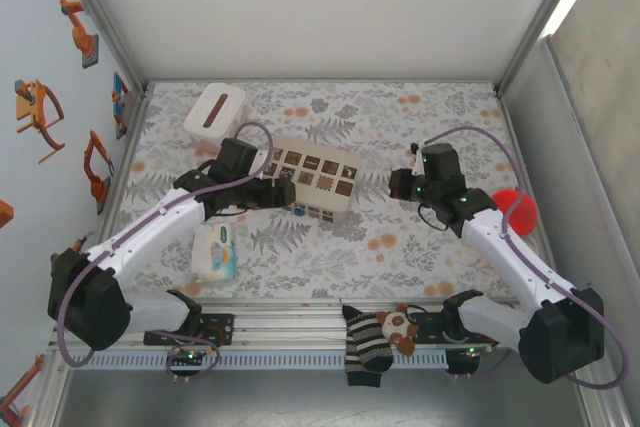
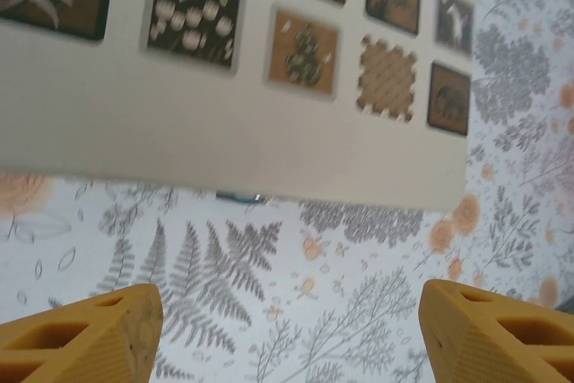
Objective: Unlock the padlock with the key
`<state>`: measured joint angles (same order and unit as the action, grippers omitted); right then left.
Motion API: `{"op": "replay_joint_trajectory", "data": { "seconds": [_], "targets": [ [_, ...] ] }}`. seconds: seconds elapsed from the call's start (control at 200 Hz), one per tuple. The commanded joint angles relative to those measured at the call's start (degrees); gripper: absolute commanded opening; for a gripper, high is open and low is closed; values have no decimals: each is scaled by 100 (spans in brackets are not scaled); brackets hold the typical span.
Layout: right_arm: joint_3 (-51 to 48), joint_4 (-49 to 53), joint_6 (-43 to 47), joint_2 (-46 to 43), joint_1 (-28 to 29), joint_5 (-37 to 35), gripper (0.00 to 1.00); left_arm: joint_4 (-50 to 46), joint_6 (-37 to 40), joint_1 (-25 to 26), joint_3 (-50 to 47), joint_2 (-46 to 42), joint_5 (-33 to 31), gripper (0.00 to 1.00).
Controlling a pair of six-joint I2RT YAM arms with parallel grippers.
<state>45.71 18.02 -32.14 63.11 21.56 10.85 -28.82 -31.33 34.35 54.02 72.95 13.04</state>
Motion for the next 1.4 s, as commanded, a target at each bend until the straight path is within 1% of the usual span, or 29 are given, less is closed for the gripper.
{"op": "replay_joint_trajectory", "data": {
  "seconds": [0.0,0.135,0.245,0.316,0.451,0.586,0.776,1.047,1.272,1.398],
  "targets": [
    [-98,-639,-313,188,33,411,0,45,-416,-17,-417,-66,121,76],
    [-21,-985,-483,550,192,765,0,678,-721,-25,-586,253,508,76],
    [23,-1426,-718,948,397,962,0,1029,-808,-67,-582,401,420,77],
    [64,-1707,-846,1267,548,980,0,1254,-833,-174,-605,493,419,79],
    [299,-2311,-1076,1955,792,1169,0,1803,-918,-482,-671,785,846,79],
    [696,-2561,-1147,2600,954,1348,0,1949,-883,-630,-556,1085,1036,80],
    [1020,-2726,-1201,3159,987,1375,0,2072,-842,-666,-363,1490,1216,80],
    [972,-2200,-1004,3245,923,989,0,2179,-747,-597,60,1959,1310,79],
    [693,-1991,-731,2999,529,963,0,2161,-620,-443,605,2509,1390,80],
    [711,-1779,-453,2971,339,1039,0,2283,-598,-403,680,2572,1430,80]
  ]
}}
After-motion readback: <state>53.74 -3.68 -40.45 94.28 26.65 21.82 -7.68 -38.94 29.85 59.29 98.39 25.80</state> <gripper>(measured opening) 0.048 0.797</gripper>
